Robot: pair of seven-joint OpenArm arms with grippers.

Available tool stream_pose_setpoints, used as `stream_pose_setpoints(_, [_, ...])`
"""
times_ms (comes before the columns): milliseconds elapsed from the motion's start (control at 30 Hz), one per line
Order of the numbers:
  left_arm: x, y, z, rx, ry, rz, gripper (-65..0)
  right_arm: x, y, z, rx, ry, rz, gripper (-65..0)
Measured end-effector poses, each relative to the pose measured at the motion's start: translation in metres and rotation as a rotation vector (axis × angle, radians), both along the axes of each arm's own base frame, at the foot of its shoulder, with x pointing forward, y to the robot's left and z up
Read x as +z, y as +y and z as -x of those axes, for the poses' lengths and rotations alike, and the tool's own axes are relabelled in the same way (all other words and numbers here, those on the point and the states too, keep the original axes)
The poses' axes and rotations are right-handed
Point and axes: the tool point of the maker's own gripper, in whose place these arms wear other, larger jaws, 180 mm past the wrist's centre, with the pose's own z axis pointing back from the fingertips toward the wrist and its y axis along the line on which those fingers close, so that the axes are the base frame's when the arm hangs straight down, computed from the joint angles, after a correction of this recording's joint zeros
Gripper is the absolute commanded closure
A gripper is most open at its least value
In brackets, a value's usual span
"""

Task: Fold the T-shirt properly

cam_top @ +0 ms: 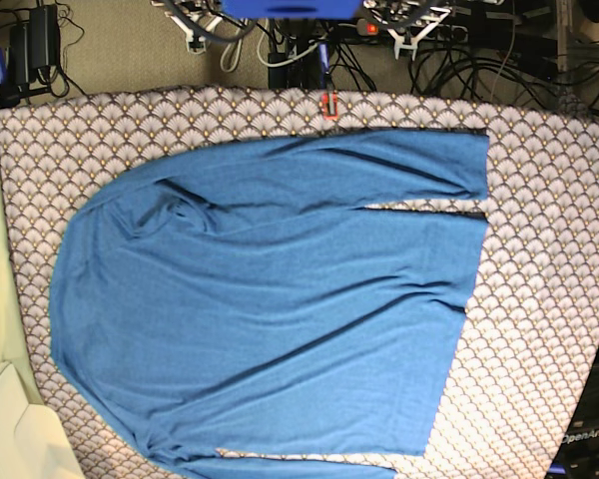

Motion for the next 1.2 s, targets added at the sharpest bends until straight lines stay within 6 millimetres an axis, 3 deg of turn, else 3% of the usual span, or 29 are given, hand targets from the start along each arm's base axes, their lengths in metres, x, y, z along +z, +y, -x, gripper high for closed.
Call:
stream_pose_setpoints(133, [0.000, -0.002, -0.001, 0.000, -0.001, 0.003, -0.3, 0.000, 0.000, 0.000, 0.000, 0.000, 0.000, 0.0])
stream_pose_setpoints(333, [-0.001, -0.021, -0.002, -0.004, -0.002, 0.033, -0.3, 0.000, 0.000, 0.000, 0.000, 0.000, 0.000, 0.0])
stream_pose_setpoints(1200, [-0.001, -0.018, -0.002, -0.003, 0.000, 0.027, -0.3, 0.000, 0.000, 0.000, 0.000, 0.000, 0.000, 0.0])
